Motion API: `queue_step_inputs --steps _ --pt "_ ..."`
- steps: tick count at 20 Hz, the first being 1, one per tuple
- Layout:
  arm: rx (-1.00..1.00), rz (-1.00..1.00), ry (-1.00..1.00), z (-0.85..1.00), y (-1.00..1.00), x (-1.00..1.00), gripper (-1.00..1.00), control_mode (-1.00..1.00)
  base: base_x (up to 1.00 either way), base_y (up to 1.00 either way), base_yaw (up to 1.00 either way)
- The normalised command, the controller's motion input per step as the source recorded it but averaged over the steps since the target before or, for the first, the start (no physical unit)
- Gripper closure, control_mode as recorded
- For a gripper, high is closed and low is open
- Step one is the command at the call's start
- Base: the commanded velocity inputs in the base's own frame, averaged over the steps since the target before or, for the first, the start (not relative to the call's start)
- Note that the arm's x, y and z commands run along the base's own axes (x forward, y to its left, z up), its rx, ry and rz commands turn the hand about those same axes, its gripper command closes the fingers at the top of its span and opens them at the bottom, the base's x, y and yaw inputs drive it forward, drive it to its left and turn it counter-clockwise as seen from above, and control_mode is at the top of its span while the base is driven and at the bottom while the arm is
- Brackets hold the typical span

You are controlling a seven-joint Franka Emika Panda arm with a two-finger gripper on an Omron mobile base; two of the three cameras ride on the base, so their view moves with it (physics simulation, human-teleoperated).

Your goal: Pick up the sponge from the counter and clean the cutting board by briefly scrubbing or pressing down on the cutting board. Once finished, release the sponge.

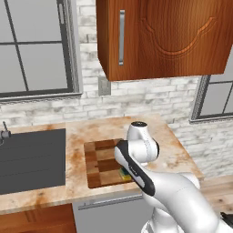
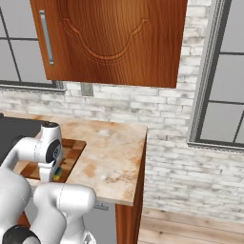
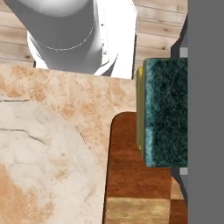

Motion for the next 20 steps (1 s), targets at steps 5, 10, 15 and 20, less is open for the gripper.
queue_step_inputs --steps 5,10,15,20 --pt "0.00 -0.11 0.00 -0.21 0.04 0.10 1.00 -1.00 0.00 0.00 0.00" --pt "-0.01 -0.06 0.00 -0.16 0.00 0.19 1.00 -1.00 0.00 0.00 0.00" --pt "-0.02 -0.01 0.00 -0.17 0.00 0.30 1.00 -1.00 0.00 0.00 0.00" --pt "-0.05 0.00 0.00 -0.27 0.00 0.37 1.00 -1.00 0.00 0.00 0.00"
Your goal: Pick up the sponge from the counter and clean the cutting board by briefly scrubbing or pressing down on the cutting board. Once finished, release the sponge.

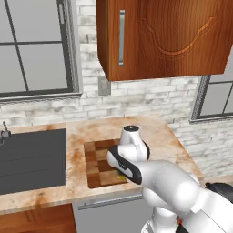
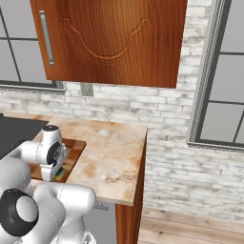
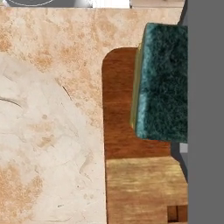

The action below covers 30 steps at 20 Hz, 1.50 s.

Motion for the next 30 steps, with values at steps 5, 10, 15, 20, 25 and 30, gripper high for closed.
queue_step_inputs --steps 5,10,15,20,25,30 --pt "-0.05 0.00 0.00 -0.32 0.00 0.47 1.00 -1.00 0.00 0.00 0.00" --pt "-0.01 0.00 0.00 -0.29 0.00 0.59 1.00 -1.00 0.00 0.00 0.00" --pt "0.00 0.00 0.00 -0.29 -0.07 0.72 1.00 -1.00 0.00 0.00 0.00" --pt "0.00 0.02 0.00 -0.26 -0.15 0.80 1.00 -1.00 0.00 0.00 0.00" --pt "0.00 0.03 0.00 -0.29 -0.16 0.81 1.00 -1.00 0.00 0.00 0.00" --pt "0.00 0.02 0.00 -0.35 -0.12 0.80 1.00 -1.00 0.00 0.00 0.00"
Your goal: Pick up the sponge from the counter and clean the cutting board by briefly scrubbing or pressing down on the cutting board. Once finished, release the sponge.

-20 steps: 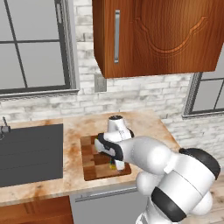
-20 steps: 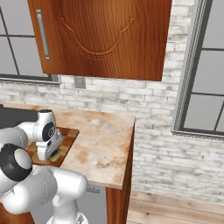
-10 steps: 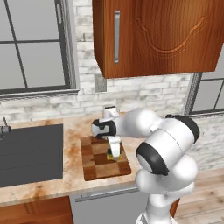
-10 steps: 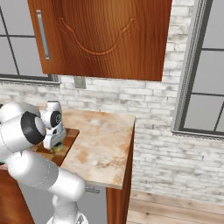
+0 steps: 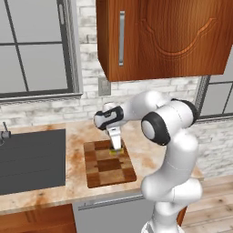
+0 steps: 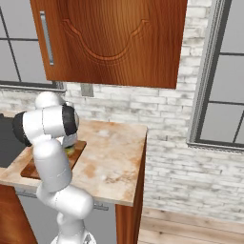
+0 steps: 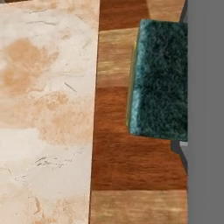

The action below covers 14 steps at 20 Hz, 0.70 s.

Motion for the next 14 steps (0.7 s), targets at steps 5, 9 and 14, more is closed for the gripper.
queue_step_inputs --steps 5,9,14 --pt "0.00 0.00 -0.02 -0.47 -0.03 0.74 1.00 -1.00 0.00 0.00 0.00" --pt "0.00 0.00 -0.21 -0.67 -0.05 0.25 1.00 -1.00 0.00 0.00 0.00" --pt "-0.01 0.00 -0.46 -0.72 -0.09 -0.27 1.00 -1.00 0.00 0.00 0.00"
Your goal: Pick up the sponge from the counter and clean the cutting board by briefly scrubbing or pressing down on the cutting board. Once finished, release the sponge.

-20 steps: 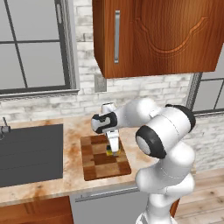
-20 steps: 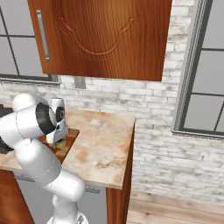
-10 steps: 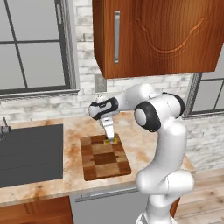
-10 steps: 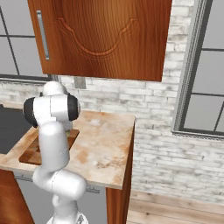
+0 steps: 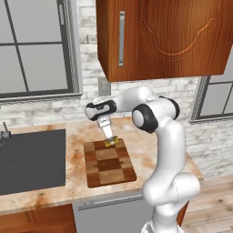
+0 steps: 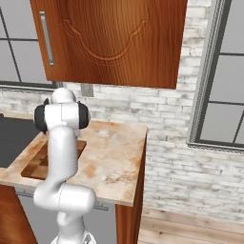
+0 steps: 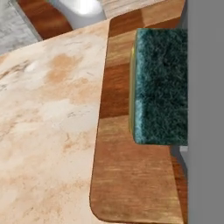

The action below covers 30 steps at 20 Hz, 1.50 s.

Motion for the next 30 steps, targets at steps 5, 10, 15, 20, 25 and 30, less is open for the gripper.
queue_step_inputs --steps 5,10,15,20,25,30 --pt "0.00 0.00 -0.45 -0.65 -0.21 -0.16 1.00 -1.00 0.00 0.00 0.00" --pt "0.04 0.00 -0.50 -0.70 -0.39 -0.38 1.00 -1.00 0.00 0.00 0.00" --pt "0.12 0.00 -0.34 -0.56 -0.38 -0.08 1.00 -1.00 0.00 0.00 0.00" --pt "0.17 0.00 -0.09 -0.44 -0.29 0.26 1.00 -1.00 0.00 0.00 0.00" --pt "0.16 0.00 0.00 -0.31 -0.19 0.69 1.00 -1.00 0.00 0.00 0.00" --pt "0.11 -0.01 0.00 -0.30 -0.21 0.59 1.00 -1.00 0.00 0.00 0.00"
